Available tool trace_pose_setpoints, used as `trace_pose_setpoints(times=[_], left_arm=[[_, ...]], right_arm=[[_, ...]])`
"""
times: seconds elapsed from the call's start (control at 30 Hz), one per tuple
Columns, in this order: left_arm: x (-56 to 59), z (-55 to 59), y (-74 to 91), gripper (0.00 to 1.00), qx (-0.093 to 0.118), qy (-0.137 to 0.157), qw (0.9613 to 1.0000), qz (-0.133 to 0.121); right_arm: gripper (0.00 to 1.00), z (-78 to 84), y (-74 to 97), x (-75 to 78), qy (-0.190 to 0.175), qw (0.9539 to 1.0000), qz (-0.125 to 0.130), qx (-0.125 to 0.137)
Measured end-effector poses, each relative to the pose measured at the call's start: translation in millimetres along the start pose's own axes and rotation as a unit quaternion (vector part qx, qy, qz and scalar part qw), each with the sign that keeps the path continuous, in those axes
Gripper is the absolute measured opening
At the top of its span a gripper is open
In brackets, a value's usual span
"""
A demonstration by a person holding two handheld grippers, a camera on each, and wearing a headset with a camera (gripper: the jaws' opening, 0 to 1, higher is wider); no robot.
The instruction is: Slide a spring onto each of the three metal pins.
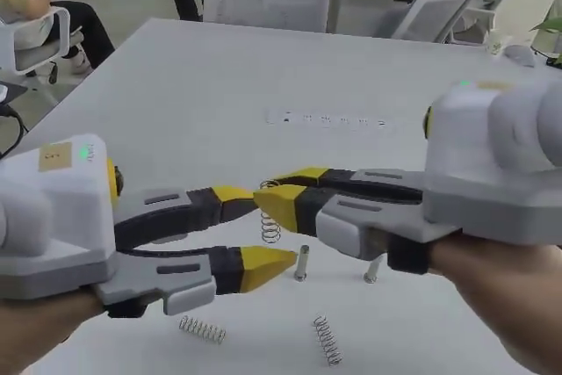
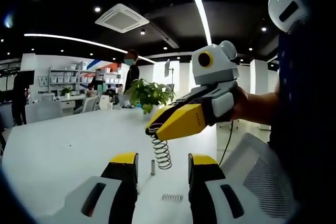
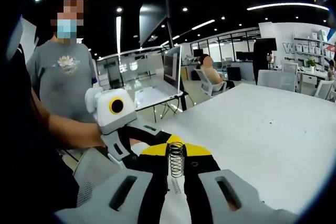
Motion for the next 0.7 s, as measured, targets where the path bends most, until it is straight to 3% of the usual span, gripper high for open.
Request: trace_pose_setpoints(times=[0.37,0.7], left_arm=[[-0.2,-2.5,-1.9,0.06,-0.001,-0.026,0.9997,-0.003],[-1.9,-0.8,-0.1,0.03,-0.009,-0.039,0.9992,-0.005]], right_arm=[[0.08,2.1,0.5,-1.2,0.004,1.0,-0.001,-0.003],[0.08,2.9,2.6,-0.9,0.006,0.9999,-0.001,-0.008]])
Point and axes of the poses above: the centre of the closed fingertips' face, and the gripper's own axes: y roughly backward along the fingers, x roughly to its right, z roughly out of its underside, the point moved 1 cm from there along y, roughly backward along the fingers, and after that the axes turned 5 degrees about -x, right-handed, at the moved point
